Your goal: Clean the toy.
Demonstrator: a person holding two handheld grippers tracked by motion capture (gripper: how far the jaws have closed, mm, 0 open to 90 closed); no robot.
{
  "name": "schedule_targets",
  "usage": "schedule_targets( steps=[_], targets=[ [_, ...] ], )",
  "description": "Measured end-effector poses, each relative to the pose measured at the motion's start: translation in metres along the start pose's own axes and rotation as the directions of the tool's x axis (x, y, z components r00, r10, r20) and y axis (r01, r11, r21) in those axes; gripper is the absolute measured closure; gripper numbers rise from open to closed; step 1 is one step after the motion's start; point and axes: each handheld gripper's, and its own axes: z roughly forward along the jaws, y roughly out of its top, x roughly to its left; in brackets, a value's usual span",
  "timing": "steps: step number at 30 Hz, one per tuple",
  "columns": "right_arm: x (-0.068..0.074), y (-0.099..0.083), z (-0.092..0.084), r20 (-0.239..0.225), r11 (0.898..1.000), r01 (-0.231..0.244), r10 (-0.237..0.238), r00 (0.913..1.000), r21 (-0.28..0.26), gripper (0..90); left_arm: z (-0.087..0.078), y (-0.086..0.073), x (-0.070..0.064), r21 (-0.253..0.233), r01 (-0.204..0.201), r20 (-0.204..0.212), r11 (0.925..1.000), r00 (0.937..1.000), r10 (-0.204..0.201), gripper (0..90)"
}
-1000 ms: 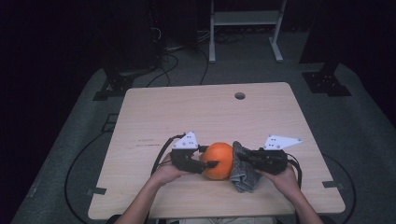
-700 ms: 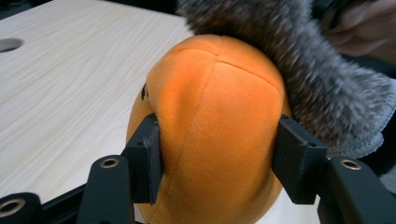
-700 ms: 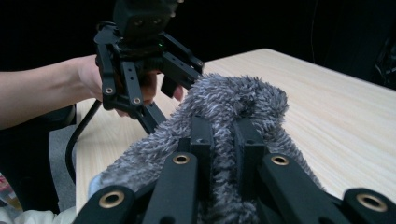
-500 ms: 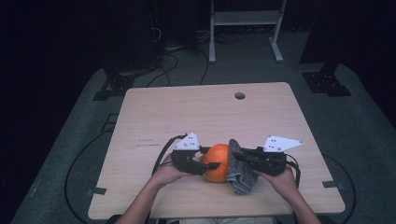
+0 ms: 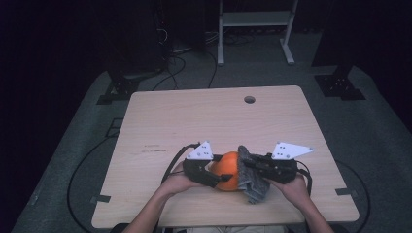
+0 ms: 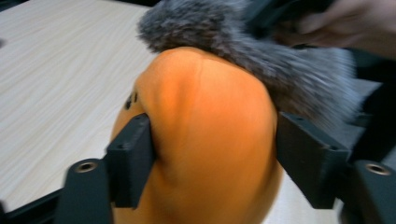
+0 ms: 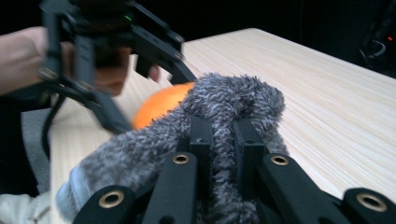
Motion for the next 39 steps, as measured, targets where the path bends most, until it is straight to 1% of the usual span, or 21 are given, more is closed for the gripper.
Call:
schedule_targets(
  steps=[1, 3, 5, 8, 10, 13, 14, 15, 17, 21, 22, 24, 27, 30, 31, 32, 34, 35, 36, 37, 39],
  targets=[
    [-0.001, -0.001, -0.001, 0.007, 1.0, -0.003, 0.003, 1.0, 0.0, 80.5, -0.001, -0.002, 0.002, -0.02, -0.005, 0.008, 0.9998, 1.0, 0.005, 27.9],
    [-0.004, -0.003, -0.004, 0.03, 1.0, -0.003, 0.003, 0.9995, 0.009, 80.4, -0.002, -0.003, 0.004, -0.019, -0.014, -0.017, 0.9997, 0.9998, 0.014, 27.2],
    [-0.007, -0.004, -0.005, 0.023, 1.0, -0.014, 0.014, 0.9996, 0.009, 80.4, 0.001, -0.005, 0.004, -0.017, -0.012, -0.039, 0.9998, 0.9992, 0.011, 31.3],
    [-0.002, -0.002, -0.005, 0.013, 1.0, 0.003, -0.003, 0.9999, 0.013, 80.5, 0.005, -0.005, 0.001, -0.005, -0.016, -0.047, 0.9999, 0.9987, 0.016, 37.4],
    [0.006, 0.002, -0.005, 0.0, 1.0, 0.03, -0.03, 0.9996, 0.005, 80.8, 0.007, -0.005, -0.001, -0.003, -0.013, -0.049, 0.9999, 0.9987, 0.012, 39.2],
    [0.017, 0.01, -0.002, -0.023, 0.996, 0.083, -0.083, 0.9963, 0.01, 80.8, 0.013, -0.002, -0.01, 0.019, -0.061, -0.04, 0.998, 0.9973, 0.062, 40.7],
    [0.019, 0.013, 0.0, -0.031, 0.995, 0.095, -0.095, 0.995, 0.01, 80.8, 0.014, -0.001, -0.013, 0.027, -0.082, -0.034, 0.9963, 0.996, 0.083, 40.9],
    [0.02, 0.014, 0.001, -0.035, 0.995, 0.1, -0.099, 0.9944, 0.011, 80.8, 0.016, -0.001, -0.018, 0.041, -0.116, -0.028, 0.9924, 0.9928, 0.117, 41.1],
    [0.019, 0.015, 0.004, -0.03, 0.994, 0.103, -0.103, 0.9943, 0.027, 80.7, 0.018, 0.0, -0.021, 0.048, -0.129, -0.028, 0.9905, 0.9911, 0.13, 41.4],
    [0.002, 0.007, -0.003, 0.004, 0.998, 0.06, -0.06, 0.9982, 0.028, 80.6, 0.016, -0.003, -0.013, 0.026, -0.098, -0.013, 0.9949, 0.9951, 0.098, 42.7],
    [-0.001, 0.004, -0.006, 0.013, 0.998, 0.046, -0.046, 0.9988, 0.033, 80.6, 0.016, -0.004, -0.013, 0.023, -0.094, -0.017, 0.9953, 0.9954, 0.095, 42.7],
    [-0.007, -0.002, -0.01, 0.009, 0.999, 0.014, -0.015, 0.9999, 0.043, 80.6, 0.016, -0.003, -0.013, 0.025, -0.091, -0.028, 0.9956, 0.9954, 0.091, 41.4],
    [-0.007, -0.008, -0.016, 0.015, 0.998, 0.01, -0.01, 0.9998, 0.056, 80.7, 0.017, -0.003, -0.012, 0.022, -0.075, -0.035, 0.997, 0.9965, 0.076, 40.1],
    [-0.003, -0.01, -0.018, 0.006, 0.998, 0.013, -0.014, 0.9999, 0.059, 80.8, 0.017, -0.003, -0.011, 0.022, -0.068, -0.038, 0.9974, 0.9969, 0.069, 40.1],
    [-0.001, -0.009, -0.018, -0.006, 0.999, 0.014, -0.014, 0.9999, 0.052, 80.8, 0.018, -0.003, -0.012, 0.025, -0.071, -0.036, 0.9971, 0.9967, 0.072, 40.2],
    [0.002, -0.006, -0.017, -0.034, 0.999, 0.014, -0.013, 0.9994, 0.039, 80.8, 0.018, -0.003, -0.013, 0.03, -0.077, -0.03, 0.9966, 0.9965, 0.078, 40.1],
    [0.008, -0.002, -0.012, -0.061, 0.999, 0.039, -0.037, 0.9975, 0.033, 80.8, 0.018, -0.002, -0.015, 0.043, -0.099, -0.004, 0.9942, 0.9951, 0.099, 37.0],
    [0.011, 0.0, -0.009, -0.062, 0.997, 0.064, -0.062, 0.9962, 0.042, 80.8, 0.014, -0.002, -0.013, 0.036, -0.103, 0.007, 0.994, 0.9947, 0.103, 32.0],
    [0.011, 0.0, -0.008, -0.066, 0.997, 0.065, -0.062, 0.9959, 0.04, 80.9, 0.011, -0.002, -0.011, 0.016, -0.095, 0.016, 0.9953, 0.9953, 0.095, 26.7],
    [0.01, 0.001, -0.008, -0.07, 0.997, 0.062, -0.059, 0.9958, 0.04, 80.9, 0.008, -0.001, -0.008, -0.006, -0.084, 0.011, 0.9965, 0.9964, 0.084, 22.0],
    [0.008, 0.0, -0.008, -0.087, 0.998, 0.044, -0.041, 0.9954, 0.035, 80.9, 0.006, -0.002, -0.003, -0.011, -0.06, -0.026, 0.9981, 0.9979, 0.06, 13.4]
  ],
)
